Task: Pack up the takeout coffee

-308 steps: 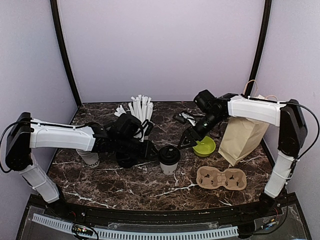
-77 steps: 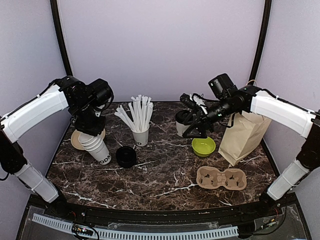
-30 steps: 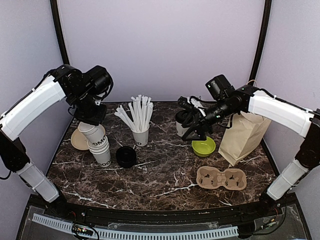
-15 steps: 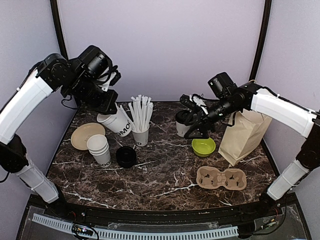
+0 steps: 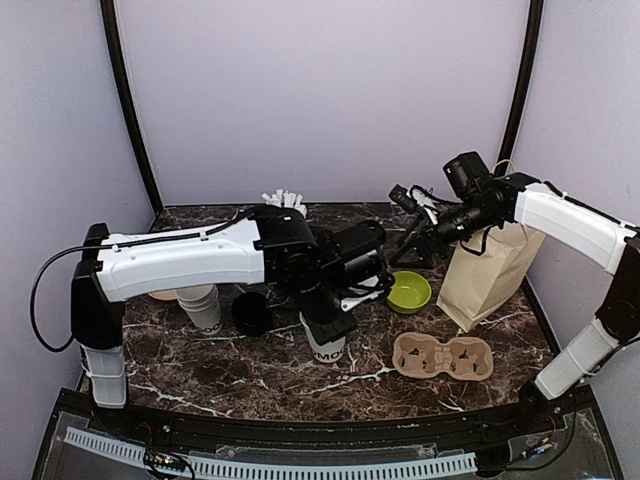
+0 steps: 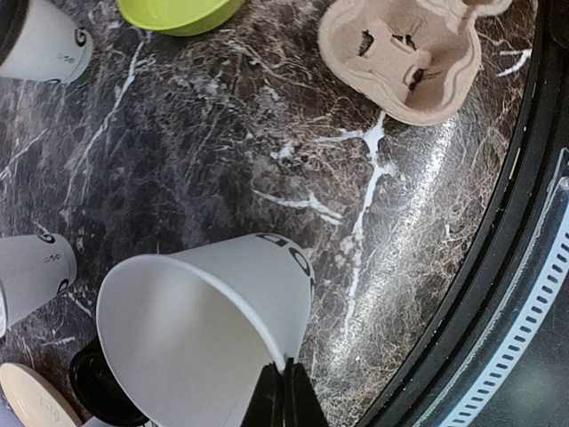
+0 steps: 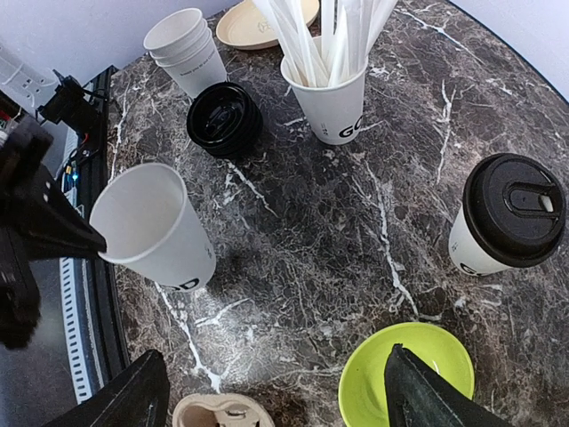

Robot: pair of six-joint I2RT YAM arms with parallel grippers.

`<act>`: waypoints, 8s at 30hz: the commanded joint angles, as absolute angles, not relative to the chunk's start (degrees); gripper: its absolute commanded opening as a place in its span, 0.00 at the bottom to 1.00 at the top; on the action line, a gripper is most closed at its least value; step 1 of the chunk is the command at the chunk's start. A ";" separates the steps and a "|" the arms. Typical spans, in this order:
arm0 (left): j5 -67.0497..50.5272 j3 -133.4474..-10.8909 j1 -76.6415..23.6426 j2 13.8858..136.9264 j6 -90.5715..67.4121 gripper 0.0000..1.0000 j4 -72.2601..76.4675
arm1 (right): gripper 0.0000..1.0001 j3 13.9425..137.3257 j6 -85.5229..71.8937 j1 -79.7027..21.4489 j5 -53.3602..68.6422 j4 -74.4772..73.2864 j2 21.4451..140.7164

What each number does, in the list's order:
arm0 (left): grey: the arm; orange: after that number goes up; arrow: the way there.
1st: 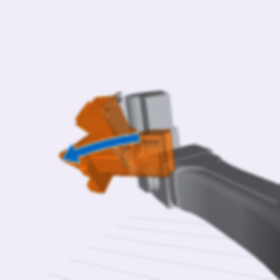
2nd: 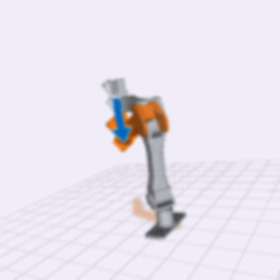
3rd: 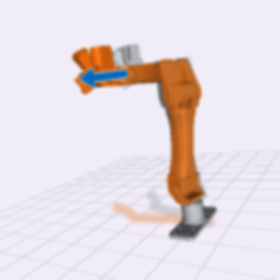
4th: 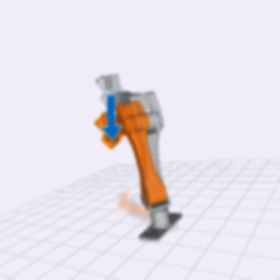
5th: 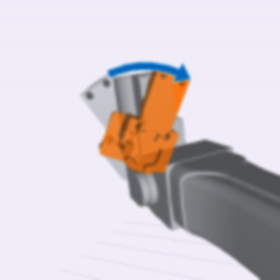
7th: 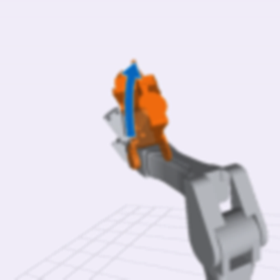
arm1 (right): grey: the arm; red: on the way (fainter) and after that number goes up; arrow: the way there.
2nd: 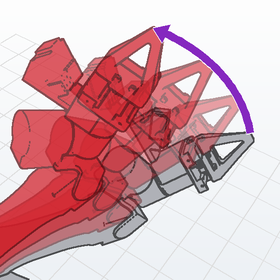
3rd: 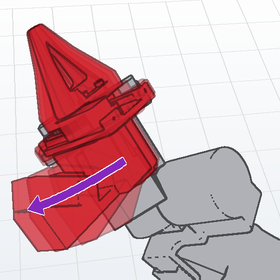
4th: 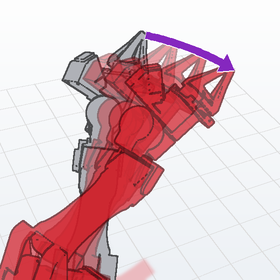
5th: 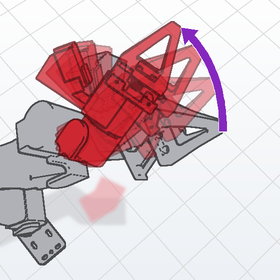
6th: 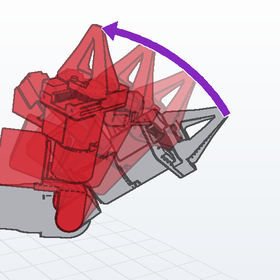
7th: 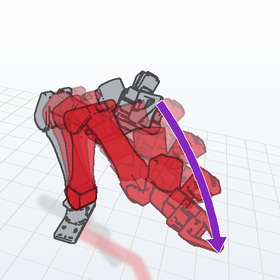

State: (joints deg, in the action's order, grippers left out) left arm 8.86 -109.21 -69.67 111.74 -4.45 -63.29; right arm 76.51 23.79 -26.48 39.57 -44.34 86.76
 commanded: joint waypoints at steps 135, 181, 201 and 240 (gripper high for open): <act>-11.26 -98.07 -52.28 87.53 -19.42 0.08 -38.60 | 0.89 81.79 15.62 -26.29 47.01 -38.18 82.97; -26.47 -73.76 -51.82 77.67 -16.80 0.05 10.81 | 0.90 81.68 -49.73 -37.30 71.71 22.54 93.78; -25.05 -73.50 -51.77 78.46 -16.16 0.06 9.07 | 0.84 80.86 -54.04 -37.62 72.07 27.47 94.85; -8.45 -44.61 -58.83 73.43 0.11 0.68 -9.25 | 0.74 89.27 19.99 -30.76 38.89 -49.59 87.33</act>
State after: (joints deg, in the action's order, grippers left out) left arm -8.75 -48.99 -56.58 72.49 -6.15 -14.76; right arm 88.36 11.86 -30.63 43.72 -42.26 88.88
